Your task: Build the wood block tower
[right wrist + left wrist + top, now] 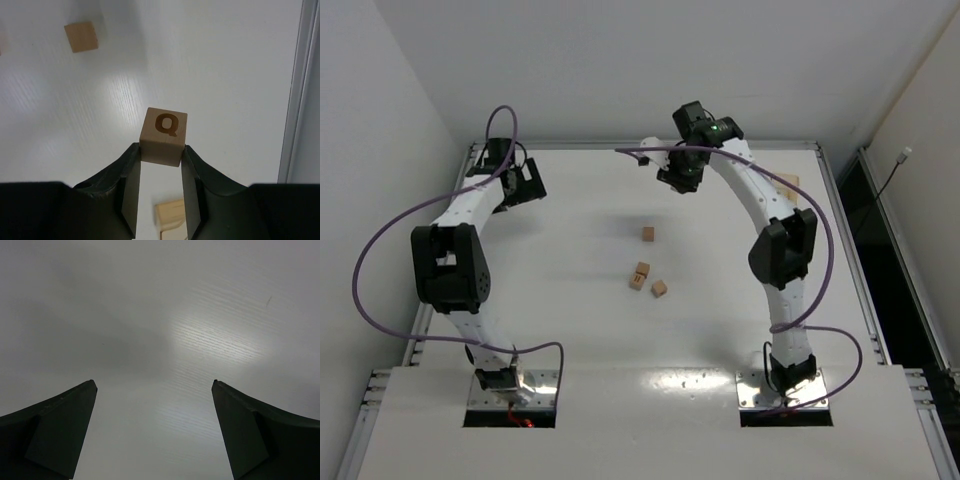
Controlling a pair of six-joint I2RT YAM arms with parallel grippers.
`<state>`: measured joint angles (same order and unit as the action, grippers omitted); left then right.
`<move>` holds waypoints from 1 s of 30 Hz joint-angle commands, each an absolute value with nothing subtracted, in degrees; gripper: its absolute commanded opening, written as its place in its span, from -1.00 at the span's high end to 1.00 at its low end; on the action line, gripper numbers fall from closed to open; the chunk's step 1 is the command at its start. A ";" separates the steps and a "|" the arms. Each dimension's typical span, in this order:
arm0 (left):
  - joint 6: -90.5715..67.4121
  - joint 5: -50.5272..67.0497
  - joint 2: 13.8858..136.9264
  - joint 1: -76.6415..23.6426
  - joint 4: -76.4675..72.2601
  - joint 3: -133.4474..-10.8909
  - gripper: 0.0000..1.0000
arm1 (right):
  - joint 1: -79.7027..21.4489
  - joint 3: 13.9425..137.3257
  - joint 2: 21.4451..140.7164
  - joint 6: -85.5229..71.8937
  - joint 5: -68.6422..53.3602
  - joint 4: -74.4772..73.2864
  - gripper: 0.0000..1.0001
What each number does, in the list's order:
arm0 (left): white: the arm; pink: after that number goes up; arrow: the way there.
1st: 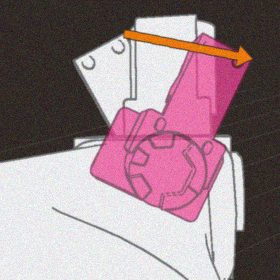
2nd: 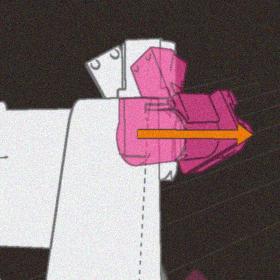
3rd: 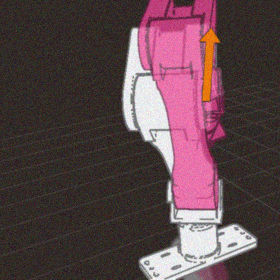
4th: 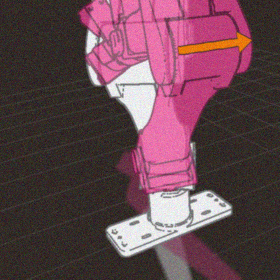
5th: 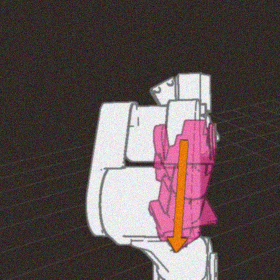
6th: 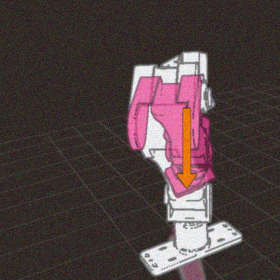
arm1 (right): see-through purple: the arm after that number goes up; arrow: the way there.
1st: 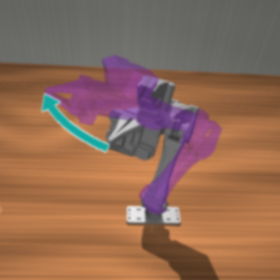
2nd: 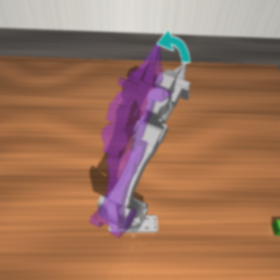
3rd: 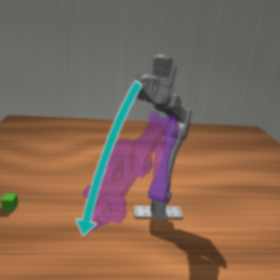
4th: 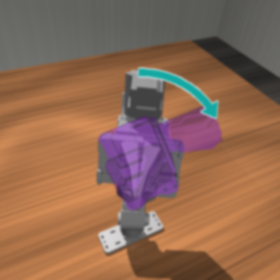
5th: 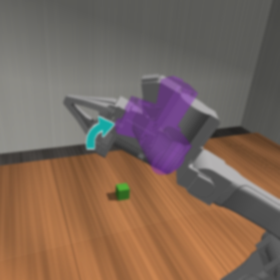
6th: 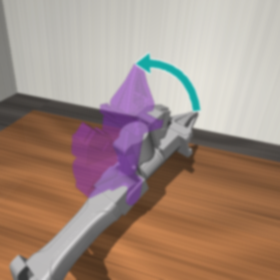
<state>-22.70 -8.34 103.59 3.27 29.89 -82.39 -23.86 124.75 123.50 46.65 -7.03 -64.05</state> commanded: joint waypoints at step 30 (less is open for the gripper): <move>-20.47 7.90 102.92 -10.55 25.84 -76.46 0.35 | -23.82 124.18 125.15 43.87 -12.22 -68.82 1.00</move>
<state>-19.99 7.05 103.61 -11.35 27.46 -75.46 -24.60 123.92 129.01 46.52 -10.28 -71.29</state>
